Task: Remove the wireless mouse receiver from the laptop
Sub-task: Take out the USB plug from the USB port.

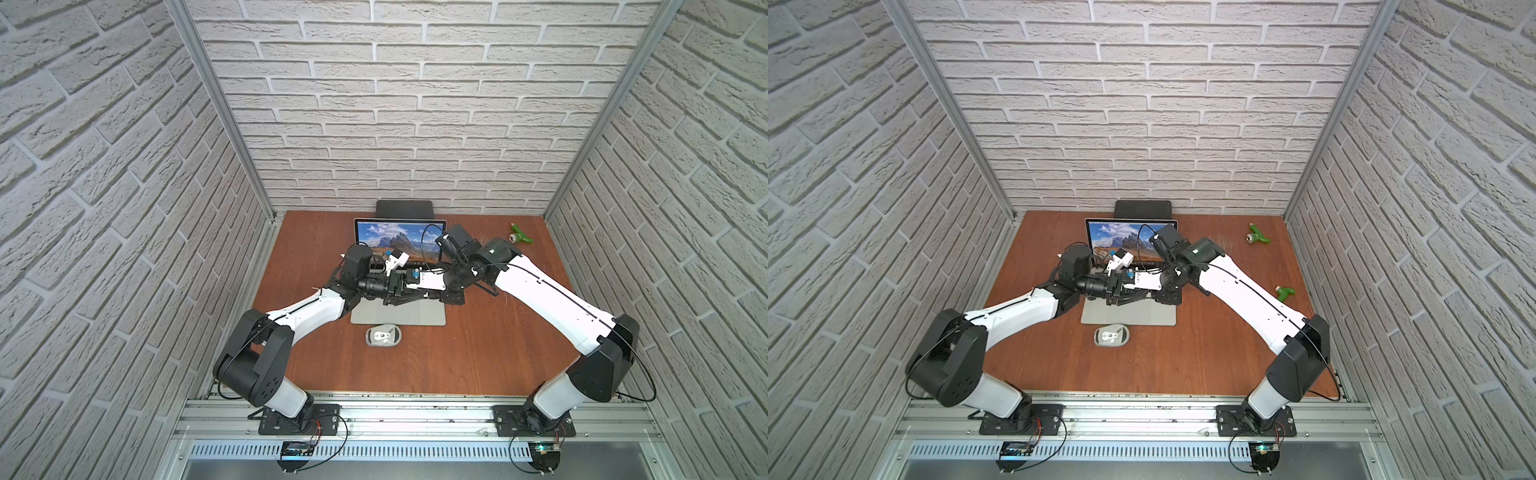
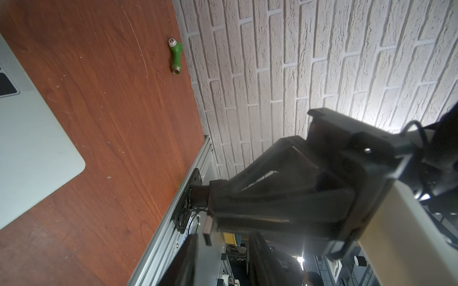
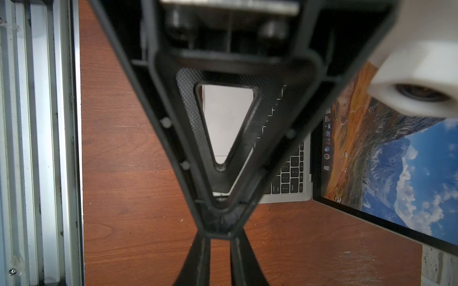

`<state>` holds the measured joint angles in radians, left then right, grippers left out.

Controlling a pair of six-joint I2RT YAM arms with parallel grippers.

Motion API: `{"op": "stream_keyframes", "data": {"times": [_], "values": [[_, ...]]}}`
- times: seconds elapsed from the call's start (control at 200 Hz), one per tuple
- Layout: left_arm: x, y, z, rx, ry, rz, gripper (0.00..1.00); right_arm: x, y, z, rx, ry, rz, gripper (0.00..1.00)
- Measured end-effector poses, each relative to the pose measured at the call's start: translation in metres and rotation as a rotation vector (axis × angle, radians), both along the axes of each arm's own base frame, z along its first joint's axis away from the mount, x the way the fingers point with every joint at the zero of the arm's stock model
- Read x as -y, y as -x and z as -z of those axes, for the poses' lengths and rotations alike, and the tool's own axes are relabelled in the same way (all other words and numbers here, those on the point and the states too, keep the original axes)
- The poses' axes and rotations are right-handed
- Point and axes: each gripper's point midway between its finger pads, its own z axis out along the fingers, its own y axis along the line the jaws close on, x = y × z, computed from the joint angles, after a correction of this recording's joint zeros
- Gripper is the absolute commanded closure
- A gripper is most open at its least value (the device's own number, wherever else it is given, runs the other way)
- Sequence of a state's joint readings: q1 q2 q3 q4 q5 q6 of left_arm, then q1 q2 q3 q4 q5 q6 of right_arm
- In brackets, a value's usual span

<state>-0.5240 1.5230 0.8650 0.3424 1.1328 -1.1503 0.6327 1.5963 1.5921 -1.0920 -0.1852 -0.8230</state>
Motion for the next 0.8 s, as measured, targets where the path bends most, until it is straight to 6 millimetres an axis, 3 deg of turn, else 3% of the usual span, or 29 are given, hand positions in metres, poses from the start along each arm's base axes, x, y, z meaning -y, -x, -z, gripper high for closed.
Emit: {"op": "stream_keyframes", "data": {"times": [0.415, 0.705, 0.8], "values": [[-0.0046, -0.0026, 0.0062, -0.011, -0.024, -0.017, 0.68, -0.0012, -0.0009, -0.0041, 0.007, -0.007, 0.0, 0.97], [-0.0005, -0.003, -0.0009, 0.007, -0.001, -0.016, 0.74, -0.0055, -0.0018, -0.0026, -0.001, -0.022, -0.004, 0.97], [0.0007, -0.0035, -0.0024, 0.007, 0.002, -0.02, 0.8, -0.0061, -0.0028, -0.0007, -0.004, -0.019, -0.004, 0.97]]}}
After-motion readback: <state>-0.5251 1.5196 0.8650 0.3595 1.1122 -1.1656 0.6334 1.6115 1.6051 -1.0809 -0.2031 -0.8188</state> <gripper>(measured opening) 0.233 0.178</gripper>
